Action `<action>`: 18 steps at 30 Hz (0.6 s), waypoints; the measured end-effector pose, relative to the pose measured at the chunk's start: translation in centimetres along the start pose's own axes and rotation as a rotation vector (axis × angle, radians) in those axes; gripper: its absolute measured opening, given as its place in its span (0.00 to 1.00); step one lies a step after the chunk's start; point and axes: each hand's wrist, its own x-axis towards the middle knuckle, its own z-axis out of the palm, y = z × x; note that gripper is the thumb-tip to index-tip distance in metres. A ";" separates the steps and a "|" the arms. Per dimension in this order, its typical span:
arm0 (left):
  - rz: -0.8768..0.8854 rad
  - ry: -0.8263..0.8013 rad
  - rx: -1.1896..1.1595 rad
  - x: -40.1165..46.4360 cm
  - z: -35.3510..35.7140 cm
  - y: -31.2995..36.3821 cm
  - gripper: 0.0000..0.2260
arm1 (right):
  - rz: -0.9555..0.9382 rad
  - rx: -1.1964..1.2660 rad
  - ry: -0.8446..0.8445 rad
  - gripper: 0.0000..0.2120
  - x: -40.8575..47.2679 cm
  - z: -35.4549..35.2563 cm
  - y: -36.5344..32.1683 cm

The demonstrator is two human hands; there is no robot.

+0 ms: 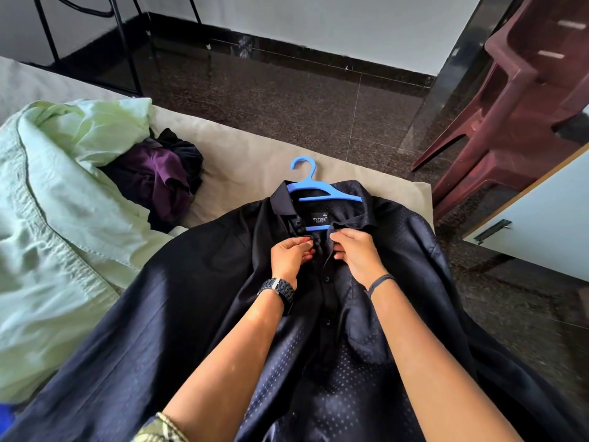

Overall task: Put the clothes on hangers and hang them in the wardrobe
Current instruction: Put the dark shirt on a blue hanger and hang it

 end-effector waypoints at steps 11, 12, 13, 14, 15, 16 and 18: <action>-0.016 -0.114 0.003 0.1 -0.9 0.1 0.06 | -0.104 -0.166 -0.071 0.08 0.1 1.5 0.9; -0.009 -0.120 0.020 0.0 -0.9 0.1 0.06 | -0.104 -0.176 -0.073 0.08 0.1 1.5 0.8; -0.002 -0.124 0.034 0.1 -1.0 0.1 0.07 | -0.105 -0.186 -0.076 0.09 0.2 1.5 0.8; 0.003 -0.127 0.046 0.1 -1.0 0.0 0.07 | -0.106 -0.194 -0.080 0.09 0.2 1.4 0.8; 0.008 -0.126 0.055 0.1 -0.9 -0.1 0.07 | -0.107 -0.197 -0.087 0.10 0.2 1.4 0.7; 0.012 -0.124 0.060 0.1 -0.9 -0.1 0.07 | -0.109 -0.199 -0.096 0.10 0.2 1.4 0.7; 0.020 -0.114 0.070 0.2 -0.9 -0.2 0.07 | -0.110 -0.196 -0.118 0.10 0.3 1.3 0.7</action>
